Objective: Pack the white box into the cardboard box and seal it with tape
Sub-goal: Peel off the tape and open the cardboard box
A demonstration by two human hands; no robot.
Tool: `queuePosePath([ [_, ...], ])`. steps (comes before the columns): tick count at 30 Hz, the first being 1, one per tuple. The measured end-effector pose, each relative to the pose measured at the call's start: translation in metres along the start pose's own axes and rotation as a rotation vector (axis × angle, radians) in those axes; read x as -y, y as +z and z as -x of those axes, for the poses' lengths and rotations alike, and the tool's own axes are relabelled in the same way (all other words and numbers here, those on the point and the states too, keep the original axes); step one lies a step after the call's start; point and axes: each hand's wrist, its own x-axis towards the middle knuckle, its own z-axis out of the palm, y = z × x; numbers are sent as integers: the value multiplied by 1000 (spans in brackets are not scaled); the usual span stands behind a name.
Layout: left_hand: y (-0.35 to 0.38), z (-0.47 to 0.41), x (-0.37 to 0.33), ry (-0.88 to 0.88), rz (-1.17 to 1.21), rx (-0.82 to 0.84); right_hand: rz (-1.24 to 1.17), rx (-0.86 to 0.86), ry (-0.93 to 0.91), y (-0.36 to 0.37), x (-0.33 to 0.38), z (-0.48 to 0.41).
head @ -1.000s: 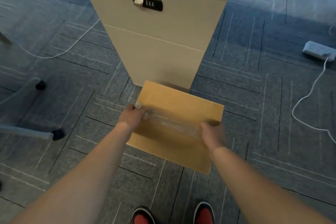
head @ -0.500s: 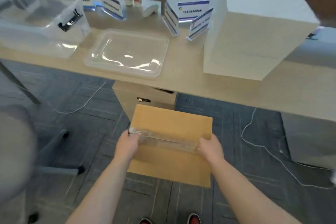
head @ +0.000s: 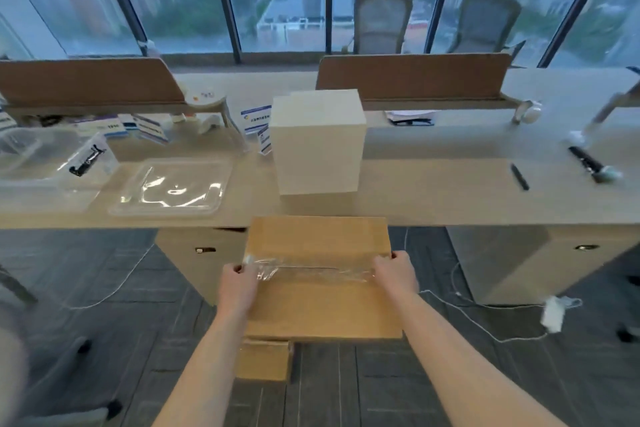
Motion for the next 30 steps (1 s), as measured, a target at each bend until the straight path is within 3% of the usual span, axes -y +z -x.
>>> queuePosePath([
  [7,114,78,-61,75,-34,116,-35,-90,-50,-157,-39,-37],
  [13,197,89,-125,143,-113,229,-69,-73,-118,-242,-34,-82],
  [19,277,56,-163,126,-18,307,-97,-69,-87,-277,-20,-148],
  [30,390,-81,-256,94,53,415,-56,-150,8,-298,70,-304],
])
